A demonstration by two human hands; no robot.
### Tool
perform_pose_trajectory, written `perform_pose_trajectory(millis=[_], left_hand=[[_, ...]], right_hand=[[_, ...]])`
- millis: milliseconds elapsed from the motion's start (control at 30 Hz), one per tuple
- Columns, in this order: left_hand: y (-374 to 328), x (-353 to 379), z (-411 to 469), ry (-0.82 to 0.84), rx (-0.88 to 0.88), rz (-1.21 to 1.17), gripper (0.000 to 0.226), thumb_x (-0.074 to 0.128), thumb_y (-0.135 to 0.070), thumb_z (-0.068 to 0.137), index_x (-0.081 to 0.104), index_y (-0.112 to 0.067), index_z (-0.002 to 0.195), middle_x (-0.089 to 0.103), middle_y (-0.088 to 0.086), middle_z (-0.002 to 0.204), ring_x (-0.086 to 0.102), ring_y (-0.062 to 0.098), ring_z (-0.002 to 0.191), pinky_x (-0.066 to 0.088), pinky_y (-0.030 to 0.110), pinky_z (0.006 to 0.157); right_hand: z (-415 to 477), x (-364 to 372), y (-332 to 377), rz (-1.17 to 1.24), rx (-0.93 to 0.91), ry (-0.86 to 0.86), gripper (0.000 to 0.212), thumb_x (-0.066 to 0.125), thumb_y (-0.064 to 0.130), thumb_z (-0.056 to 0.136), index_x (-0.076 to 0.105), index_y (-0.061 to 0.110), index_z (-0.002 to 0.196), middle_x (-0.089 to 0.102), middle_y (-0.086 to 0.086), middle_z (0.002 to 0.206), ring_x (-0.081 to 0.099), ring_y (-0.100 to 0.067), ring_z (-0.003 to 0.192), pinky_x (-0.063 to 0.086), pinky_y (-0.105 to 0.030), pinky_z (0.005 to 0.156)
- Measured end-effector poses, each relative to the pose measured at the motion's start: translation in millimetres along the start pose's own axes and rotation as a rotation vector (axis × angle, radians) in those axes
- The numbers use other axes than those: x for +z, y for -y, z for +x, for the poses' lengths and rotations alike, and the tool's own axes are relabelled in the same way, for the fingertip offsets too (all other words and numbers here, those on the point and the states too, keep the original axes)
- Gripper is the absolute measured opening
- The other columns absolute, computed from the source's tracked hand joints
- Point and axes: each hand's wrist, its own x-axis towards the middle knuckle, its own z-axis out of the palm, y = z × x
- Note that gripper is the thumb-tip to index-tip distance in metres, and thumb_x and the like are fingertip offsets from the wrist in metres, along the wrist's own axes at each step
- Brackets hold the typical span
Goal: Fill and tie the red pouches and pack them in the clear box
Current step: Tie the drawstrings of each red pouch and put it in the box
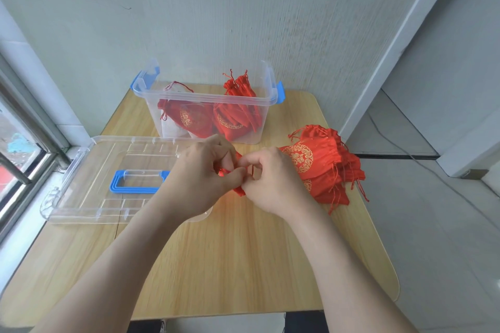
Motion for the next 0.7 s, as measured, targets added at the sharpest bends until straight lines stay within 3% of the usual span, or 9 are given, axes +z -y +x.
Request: perform_pose_trajectory(millis=[100,167,267,333,433,567,700], left_hand=[[2,-2,1,0.050,-0.025,-0.083,0.032,0.083,-0.023,0.092,0.064,-0.010,0.069,0.075,-0.004,0.081,0.067,0.007,0.065,0.050,0.018,0.064],[2,-3,1,0.080,-0.071,-0.174,0.033,0.078,-0.024,0.096,0.061,-0.003,0.077,0.079,0.000,0.079,0.077,0.014,0.072,0.060,0.025,0.071],[-4,-2,0,0.079,-0.118,-0.169,0.033,0.074,-0.023,0.098,0.058,-0.002,0.078,0.079,0.002,0.075,0.076,0.012,0.070,0.056,0.018,0.064],[-9,1,0,0.051,-0.205,-0.259,0.032,0.074,-0.017,0.098,0.057,0.000,0.078,0.076,0.001,0.068,0.070,0.006,0.056,0.048,0.012,0.054],[-13,0,1,0.063,-0.380,-0.429,0.031,0.071,-0.022,0.100,0.055,-0.002,0.083,0.067,-0.007,0.054,0.053,0.003,0.040,0.039,0.016,0.046],[-5,-1,1,0.154,-0.528,-0.432,0.045,0.064,-0.045,0.102,0.059,-0.002,0.090,0.050,-0.013,0.044,0.038,0.006,0.041,0.036,0.020,0.048],[1,-1,4,0.185,-0.596,-0.490,0.052,0.061,-0.053,0.102,0.052,-0.006,0.081,0.039,-0.004,0.053,0.031,0.013,0.047,0.032,0.027,0.051]], right_hand=[[-1,0,-4,-0.039,-0.021,0.015,0.026,0.067,0.003,0.087,0.082,0.023,0.083,0.066,0.004,0.069,0.056,-0.010,0.072,0.041,-0.018,0.054],[-1,1,-6,-0.063,-0.006,0.009,0.021,0.068,0.007,0.090,0.082,0.023,0.090,0.058,0.009,0.062,0.054,-0.003,0.061,0.036,-0.015,0.050],[-1,2,-7,-0.011,0.083,-0.045,0.025,0.076,0.017,0.091,0.072,0.029,0.112,0.059,0.019,0.082,0.060,-0.001,0.081,0.043,-0.008,0.064],[-2,1,-6,0.014,0.114,-0.069,0.032,0.080,0.020,0.089,0.067,0.029,0.117,0.055,0.019,0.085,0.058,0.001,0.085,0.041,-0.005,0.066],[-3,-2,-3,0.055,0.126,-0.062,0.022,0.084,0.025,0.087,0.074,0.028,0.106,0.054,0.014,0.071,0.059,0.002,0.077,0.042,-0.011,0.062],[-3,0,-3,0.060,0.154,-0.027,0.013,0.081,0.029,0.088,0.077,0.030,0.101,0.048,0.018,0.067,0.051,0.002,0.065,0.036,-0.010,0.053],[-2,3,-2,0.148,0.169,0.007,0.006,0.073,0.026,0.094,0.079,0.026,0.094,0.041,0.019,0.042,0.042,-0.004,0.045,0.029,-0.013,0.043]])
